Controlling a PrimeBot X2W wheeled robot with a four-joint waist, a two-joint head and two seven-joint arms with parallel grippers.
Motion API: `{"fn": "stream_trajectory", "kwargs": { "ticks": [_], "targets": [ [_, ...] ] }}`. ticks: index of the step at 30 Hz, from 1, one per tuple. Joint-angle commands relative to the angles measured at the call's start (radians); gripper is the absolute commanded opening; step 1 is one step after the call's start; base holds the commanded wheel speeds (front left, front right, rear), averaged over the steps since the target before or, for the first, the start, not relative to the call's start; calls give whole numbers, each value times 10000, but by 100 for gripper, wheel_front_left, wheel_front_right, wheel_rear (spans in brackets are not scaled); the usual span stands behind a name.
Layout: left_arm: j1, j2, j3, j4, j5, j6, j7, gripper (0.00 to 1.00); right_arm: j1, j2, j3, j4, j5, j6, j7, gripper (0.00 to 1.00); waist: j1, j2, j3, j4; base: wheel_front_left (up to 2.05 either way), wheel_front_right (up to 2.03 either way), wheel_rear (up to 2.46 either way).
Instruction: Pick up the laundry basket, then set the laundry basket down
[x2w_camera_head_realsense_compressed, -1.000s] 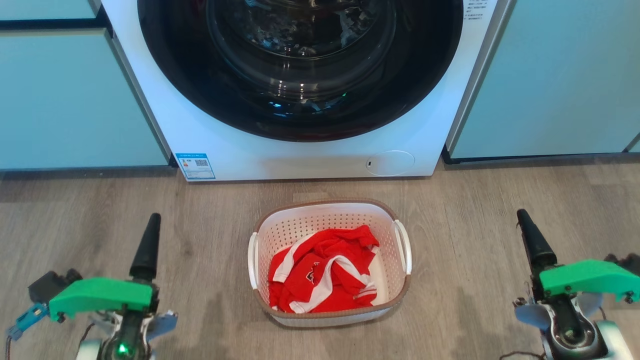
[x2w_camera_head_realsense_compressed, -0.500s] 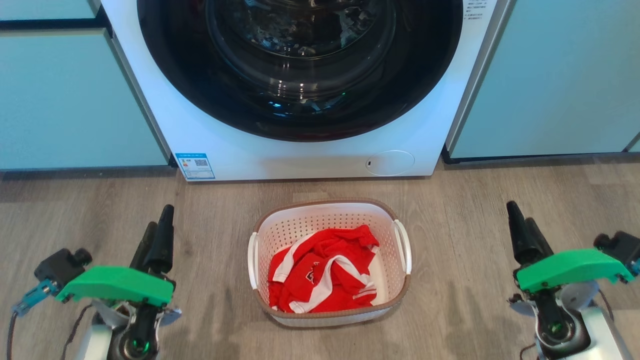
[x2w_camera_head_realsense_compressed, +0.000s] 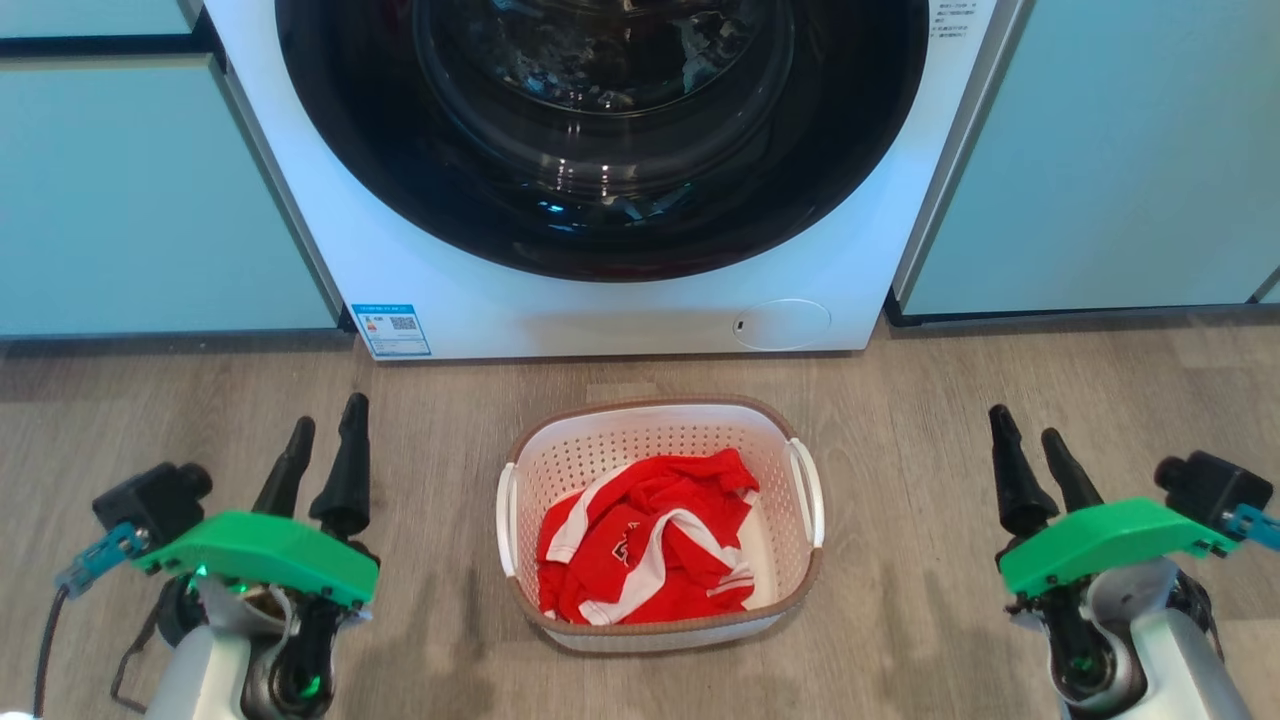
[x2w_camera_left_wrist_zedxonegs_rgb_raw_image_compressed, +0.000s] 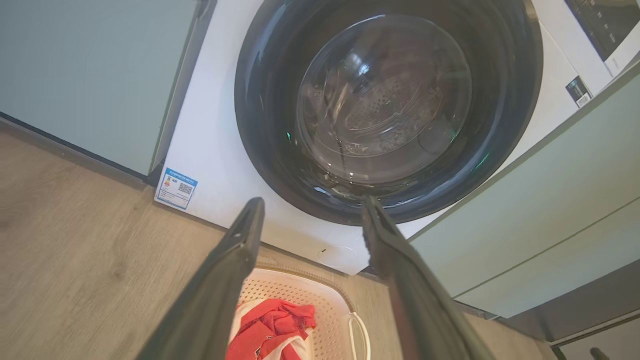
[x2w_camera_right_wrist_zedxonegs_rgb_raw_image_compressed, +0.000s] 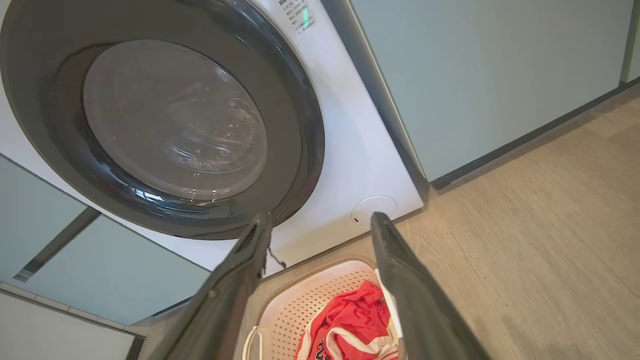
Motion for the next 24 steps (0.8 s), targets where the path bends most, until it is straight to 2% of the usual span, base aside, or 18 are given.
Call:
{"fn": "stream_trajectory", "kwargs": {
  "ticks": [1, 24],
  "targets": [
    [-620, 319, 89, -415, 425, 97, -144, 100, -656, -212, 177, -279, -460, -8, -178, 100, 0, -1, 0, 0, 0, 0, 0],
    [-810, 613, -684, -165, 3160, 482, -790, 100, -720, -68, 500, 92, -3530, -11, -822, 100, 0, -1, 80, -57, 0, 0, 0]
  ]
}}
